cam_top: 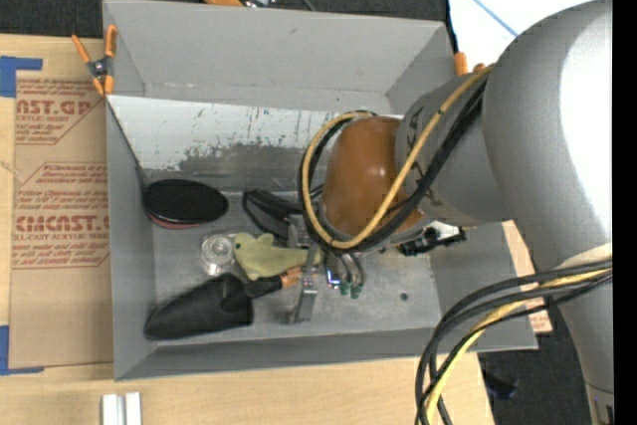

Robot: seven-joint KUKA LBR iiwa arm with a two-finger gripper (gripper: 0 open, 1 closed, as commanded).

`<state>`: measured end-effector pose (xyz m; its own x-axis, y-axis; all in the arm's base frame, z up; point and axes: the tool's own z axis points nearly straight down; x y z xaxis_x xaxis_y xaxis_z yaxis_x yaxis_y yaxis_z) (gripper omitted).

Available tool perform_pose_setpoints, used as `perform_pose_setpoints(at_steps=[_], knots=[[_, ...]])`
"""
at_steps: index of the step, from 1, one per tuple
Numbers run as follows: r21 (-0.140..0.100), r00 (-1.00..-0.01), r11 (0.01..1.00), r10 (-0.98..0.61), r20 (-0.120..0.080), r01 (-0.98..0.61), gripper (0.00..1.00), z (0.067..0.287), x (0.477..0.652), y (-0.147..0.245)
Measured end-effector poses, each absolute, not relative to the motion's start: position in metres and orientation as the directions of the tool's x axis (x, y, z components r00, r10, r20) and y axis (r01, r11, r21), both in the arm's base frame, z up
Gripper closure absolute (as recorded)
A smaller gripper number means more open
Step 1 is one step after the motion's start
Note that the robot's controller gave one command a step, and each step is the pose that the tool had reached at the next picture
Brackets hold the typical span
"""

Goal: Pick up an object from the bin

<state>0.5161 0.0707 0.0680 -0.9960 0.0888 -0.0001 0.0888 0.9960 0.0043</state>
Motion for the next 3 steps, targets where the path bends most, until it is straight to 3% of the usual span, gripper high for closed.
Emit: perform_pose_setpoints(at_steps=[1,2,3], knots=[[0.001,-1.000,1.000,0.016,-0.019,0.016,0.00,0.143,0.575,0.076],[0.000,-0.998,0.998,0.055,0.012,0.055,0.00,0.099,0.527,0.071],[0.009,-0.992,0.992,0.122,-0.025,0.122,0.00,0.071,0.518,0.066]])
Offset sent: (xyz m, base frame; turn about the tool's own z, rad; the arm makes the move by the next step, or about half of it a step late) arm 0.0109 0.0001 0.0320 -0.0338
